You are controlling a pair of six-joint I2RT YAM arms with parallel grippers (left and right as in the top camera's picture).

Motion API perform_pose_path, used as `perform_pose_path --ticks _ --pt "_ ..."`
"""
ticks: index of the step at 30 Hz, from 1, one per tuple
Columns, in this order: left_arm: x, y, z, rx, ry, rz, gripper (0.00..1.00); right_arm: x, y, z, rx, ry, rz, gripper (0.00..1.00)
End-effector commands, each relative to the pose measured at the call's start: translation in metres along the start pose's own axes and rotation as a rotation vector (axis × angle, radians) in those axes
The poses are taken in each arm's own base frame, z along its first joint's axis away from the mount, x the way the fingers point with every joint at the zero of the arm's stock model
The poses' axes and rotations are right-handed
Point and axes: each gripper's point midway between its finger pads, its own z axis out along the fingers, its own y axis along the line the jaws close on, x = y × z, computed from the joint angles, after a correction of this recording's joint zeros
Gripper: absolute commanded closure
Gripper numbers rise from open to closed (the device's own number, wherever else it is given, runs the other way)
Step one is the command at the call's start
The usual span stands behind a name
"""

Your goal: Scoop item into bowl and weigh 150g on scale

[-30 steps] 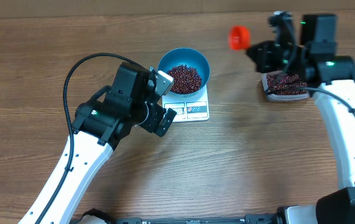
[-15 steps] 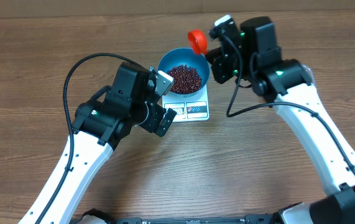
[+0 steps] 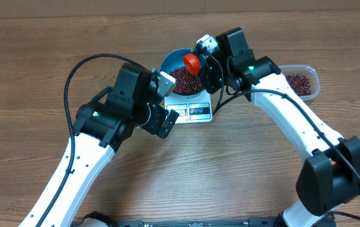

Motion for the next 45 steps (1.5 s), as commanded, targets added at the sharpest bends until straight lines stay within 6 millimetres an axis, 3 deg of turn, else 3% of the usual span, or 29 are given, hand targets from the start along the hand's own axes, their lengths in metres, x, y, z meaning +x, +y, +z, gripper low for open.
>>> perform_pose_path --ticks 1,26,35,45 --pt "0.001 0.001 -0.002 -0.008 -0.004 0.019 0.0 -0.001 -0.007 0.006 0.039 -0.001 -0.034 0.97" --pt "0.001 0.001 -0.002 -0.008 -0.004 0.019 0.0 0.03 -0.011 0.047 0.028 0.113 -0.095 0.96" --pt "0.001 0.001 -0.002 -0.007 -0.004 0.019 0.0 0.034 0.004 0.047 -0.037 0.127 -0.086 0.96" --pt "0.001 0.001 -0.002 -0.008 -0.004 0.019 0.0 0.026 0.009 0.041 -0.126 0.084 0.071 0.97"
